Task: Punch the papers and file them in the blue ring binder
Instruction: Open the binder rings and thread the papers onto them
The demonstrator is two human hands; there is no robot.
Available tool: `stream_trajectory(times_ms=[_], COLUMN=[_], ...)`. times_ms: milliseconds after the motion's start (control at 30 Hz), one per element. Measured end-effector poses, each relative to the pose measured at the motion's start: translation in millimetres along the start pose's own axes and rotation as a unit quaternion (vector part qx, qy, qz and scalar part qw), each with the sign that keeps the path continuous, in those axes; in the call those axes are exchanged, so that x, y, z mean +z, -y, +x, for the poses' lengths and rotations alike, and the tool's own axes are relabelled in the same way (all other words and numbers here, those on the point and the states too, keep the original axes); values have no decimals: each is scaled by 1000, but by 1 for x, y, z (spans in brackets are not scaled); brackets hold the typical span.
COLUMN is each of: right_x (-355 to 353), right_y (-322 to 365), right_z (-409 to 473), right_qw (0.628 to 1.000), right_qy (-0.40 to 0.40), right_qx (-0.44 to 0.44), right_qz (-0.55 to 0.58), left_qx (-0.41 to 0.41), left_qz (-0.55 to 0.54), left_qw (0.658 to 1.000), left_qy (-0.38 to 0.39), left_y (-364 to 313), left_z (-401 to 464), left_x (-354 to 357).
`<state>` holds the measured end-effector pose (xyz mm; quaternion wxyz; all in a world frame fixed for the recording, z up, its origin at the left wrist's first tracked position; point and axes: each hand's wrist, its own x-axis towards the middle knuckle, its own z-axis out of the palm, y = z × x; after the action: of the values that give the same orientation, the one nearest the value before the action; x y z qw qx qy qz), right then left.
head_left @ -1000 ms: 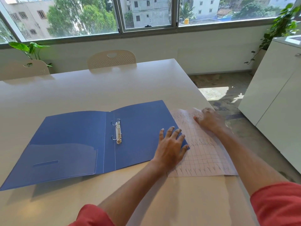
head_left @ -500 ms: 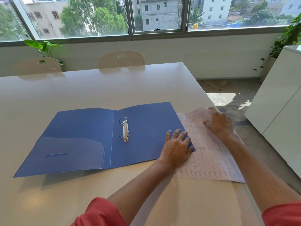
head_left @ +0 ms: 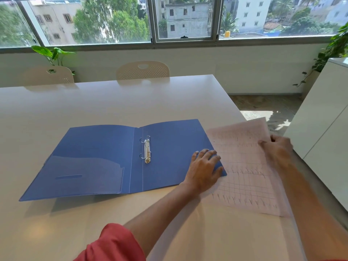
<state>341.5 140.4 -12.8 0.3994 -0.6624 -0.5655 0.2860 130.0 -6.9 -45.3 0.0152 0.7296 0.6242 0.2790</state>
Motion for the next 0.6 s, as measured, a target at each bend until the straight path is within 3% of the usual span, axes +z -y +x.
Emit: stream_trajectory(times_ms=[100, 233, 400, 600], right_x=[-30, -87, -135, -141], right_y=[5, 17, 31, 60], right_z=[1, 5, 23, 10], right_qw=[996, 985, 969, 956], right_qy=[-11, -9, 1, 28], right_qx=[-56, -93, -128, -145], right_qz=[76, 143, 210, 254], left_qx=[-91, -211, -141, -138], left_qz=[-145, -305, -460, -576], left_qw=[984, 927, 876, 806], left_qy=[-40, -53, 37, 12], left_y=[6, 9, -10, -26], left_z=[9, 28, 42, 49], left_x=[-15, -43, -71, -108])
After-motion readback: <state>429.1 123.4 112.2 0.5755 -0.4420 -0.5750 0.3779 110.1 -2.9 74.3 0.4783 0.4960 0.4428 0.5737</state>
